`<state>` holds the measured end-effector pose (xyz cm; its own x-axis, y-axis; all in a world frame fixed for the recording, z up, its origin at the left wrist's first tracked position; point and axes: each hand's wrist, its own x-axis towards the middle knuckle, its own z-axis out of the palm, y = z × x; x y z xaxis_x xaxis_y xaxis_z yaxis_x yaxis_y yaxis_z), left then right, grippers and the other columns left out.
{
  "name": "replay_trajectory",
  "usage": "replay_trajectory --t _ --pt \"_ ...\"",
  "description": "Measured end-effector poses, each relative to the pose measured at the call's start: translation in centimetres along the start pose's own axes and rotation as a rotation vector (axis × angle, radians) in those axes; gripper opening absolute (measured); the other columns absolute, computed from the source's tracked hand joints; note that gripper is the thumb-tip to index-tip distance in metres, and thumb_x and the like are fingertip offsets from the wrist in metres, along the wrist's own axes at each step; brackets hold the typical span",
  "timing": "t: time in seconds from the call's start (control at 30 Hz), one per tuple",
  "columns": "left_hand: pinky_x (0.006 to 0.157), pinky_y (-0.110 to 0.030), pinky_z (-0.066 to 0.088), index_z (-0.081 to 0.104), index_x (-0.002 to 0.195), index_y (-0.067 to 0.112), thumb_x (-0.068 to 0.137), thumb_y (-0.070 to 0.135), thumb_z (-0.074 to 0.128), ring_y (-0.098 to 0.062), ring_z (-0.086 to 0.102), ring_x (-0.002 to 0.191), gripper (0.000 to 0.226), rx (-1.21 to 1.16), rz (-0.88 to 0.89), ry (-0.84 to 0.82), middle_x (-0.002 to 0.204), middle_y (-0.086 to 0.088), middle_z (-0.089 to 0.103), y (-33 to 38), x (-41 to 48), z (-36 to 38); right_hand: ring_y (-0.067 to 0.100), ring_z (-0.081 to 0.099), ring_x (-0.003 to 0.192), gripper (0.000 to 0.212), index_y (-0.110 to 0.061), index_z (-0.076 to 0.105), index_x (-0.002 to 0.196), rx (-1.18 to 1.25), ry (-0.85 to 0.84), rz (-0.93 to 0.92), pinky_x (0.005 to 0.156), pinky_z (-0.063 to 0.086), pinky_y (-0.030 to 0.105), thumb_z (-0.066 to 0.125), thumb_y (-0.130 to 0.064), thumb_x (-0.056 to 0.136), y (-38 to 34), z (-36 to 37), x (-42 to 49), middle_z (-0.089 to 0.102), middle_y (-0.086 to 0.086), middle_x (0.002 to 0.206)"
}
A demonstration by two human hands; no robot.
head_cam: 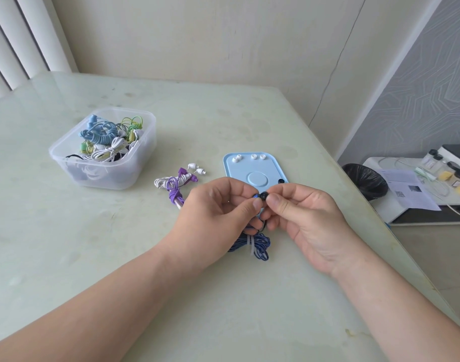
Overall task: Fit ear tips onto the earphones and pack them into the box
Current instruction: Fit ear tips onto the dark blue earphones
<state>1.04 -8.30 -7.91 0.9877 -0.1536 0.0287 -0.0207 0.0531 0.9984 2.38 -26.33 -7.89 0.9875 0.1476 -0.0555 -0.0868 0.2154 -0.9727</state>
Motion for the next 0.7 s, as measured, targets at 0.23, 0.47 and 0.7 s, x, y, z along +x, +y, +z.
replay_trajectory --t 0.23,0.47,0.7 --pt "0.066 -0.028 0.060 0.069 0.094 0.005 0.097 0.006 0.069 -0.019 0.073 0.069 0.003 -0.004 -0.039 0.002 0.074 -0.007 0.075 0.1 0.1 0.1 0.024 0.064 0.070 0.006 -0.004 0.072 0.090 -0.094 0.037 -0.069 0.063 0.052 0.031 0.071 -0.004 0.085 0.5 0.2 0.0 0.069 0.017 0.077" --pt "0.063 -0.026 0.060 0.067 0.094 0.001 0.095 0.005 0.070 -0.018 0.074 0.066 0.004 0.003 -0.061 0.042 0.070 -0.006 0.074 0.0 0.2 0.2 0.026 0.066 0.068 0.008 0.000 0.073 0.090 -0.206 0.095 -0.170 0.067 0.055 0.031 0.067 0.006 0.091 1.0 0.6 0.1 0.071 0.018 0.076" --pt "0.068 -0.034 0.065 0.066 0.094 0.003 0.094 0.006 0.073 -0.025 0.077 0.072 0.007 0.046 -0.030 0.063 0.078 -0.012 0.078 0.0 0.2 0.2 0.024 0.072 0.068 0.010 -0.005 0.074 0.090 -0.372 0.123 -0.247 0.069 0.056 0.029 0.069 0.004 0.092 0.6 0.6 0.0 0.077 0.013 0.081"
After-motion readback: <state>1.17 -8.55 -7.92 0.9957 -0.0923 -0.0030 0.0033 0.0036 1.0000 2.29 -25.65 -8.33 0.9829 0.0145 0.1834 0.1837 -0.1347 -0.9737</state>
